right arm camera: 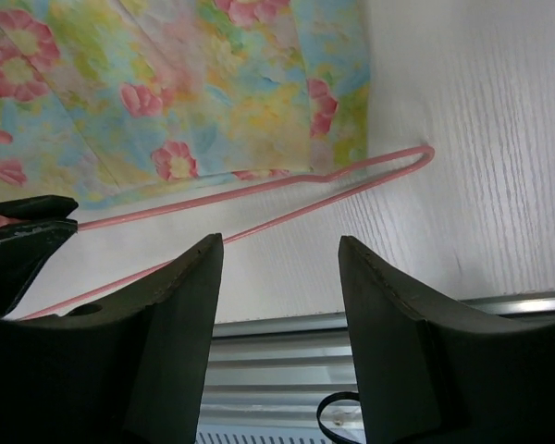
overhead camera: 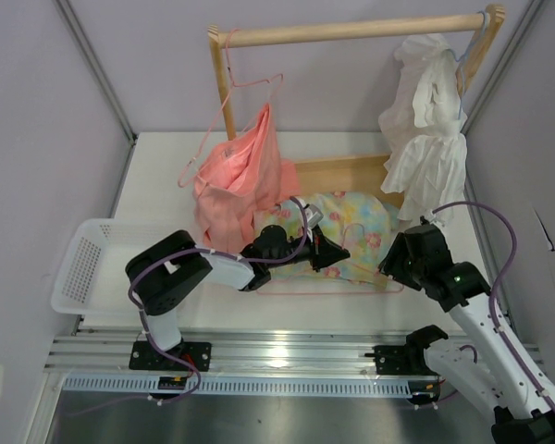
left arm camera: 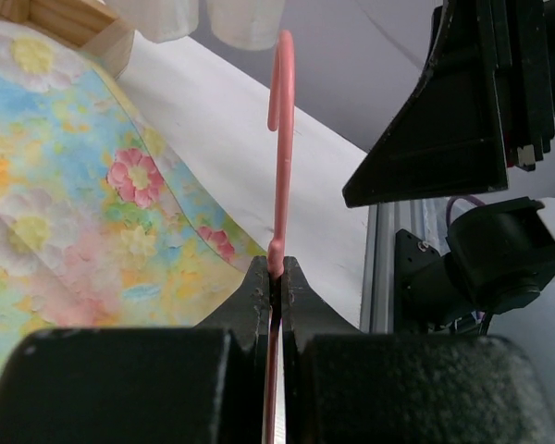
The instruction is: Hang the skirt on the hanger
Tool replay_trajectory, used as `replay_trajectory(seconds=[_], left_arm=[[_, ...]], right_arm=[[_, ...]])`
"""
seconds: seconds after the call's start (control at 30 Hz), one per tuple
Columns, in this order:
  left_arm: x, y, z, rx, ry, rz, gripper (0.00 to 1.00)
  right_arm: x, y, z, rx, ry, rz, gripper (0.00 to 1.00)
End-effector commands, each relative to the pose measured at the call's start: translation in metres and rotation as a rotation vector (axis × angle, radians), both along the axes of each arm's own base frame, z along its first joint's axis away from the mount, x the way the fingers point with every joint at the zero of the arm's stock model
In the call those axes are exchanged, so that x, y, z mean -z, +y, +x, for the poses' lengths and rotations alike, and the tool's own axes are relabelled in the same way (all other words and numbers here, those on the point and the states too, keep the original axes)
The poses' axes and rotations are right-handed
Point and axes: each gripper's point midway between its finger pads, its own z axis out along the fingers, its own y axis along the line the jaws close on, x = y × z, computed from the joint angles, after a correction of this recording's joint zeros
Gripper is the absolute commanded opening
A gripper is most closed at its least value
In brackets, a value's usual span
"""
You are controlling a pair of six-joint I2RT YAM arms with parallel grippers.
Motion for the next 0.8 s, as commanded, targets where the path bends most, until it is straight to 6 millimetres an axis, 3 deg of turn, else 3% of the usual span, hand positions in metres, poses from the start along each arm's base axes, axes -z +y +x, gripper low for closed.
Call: replay_trajectory(seconds=[0.0, 0.13, 0.3, 0.5, 0.77], left_arm=[[-0.018, -0.005, 0.004, -0.014, -0.041, -0.069, 0.00], [-0.004, -0.001, 0.011, -0.061, -0.033, -0.033, 0.00], [0.010, -0.002, 0.014, -0.070, -0.028, 0.006, 0.00], [0.029, -0.002, 0.015, -0.074, 0.000, 0.045, 0.00], [0.037, 0.002, 0.018, -0.105, 0.006, 0.062, 0.00]], right_arm=[[0.002, 0.000, 0.007, 0.080, -0.005, 0.006, 0.58], [0.025, 0.002, 0.009, 0.115, 0.031, 0.001, 0.58], [0.059, 0.004, 0.007, 0.150, 0.066, 0.017, 0.45], [0.071, 0.002, 0.011, 0.169, 0.050, 0.017, 0.40], [0.086, -0.001, 0.016, 0.183, 0.064, -0.013, 0.39]])
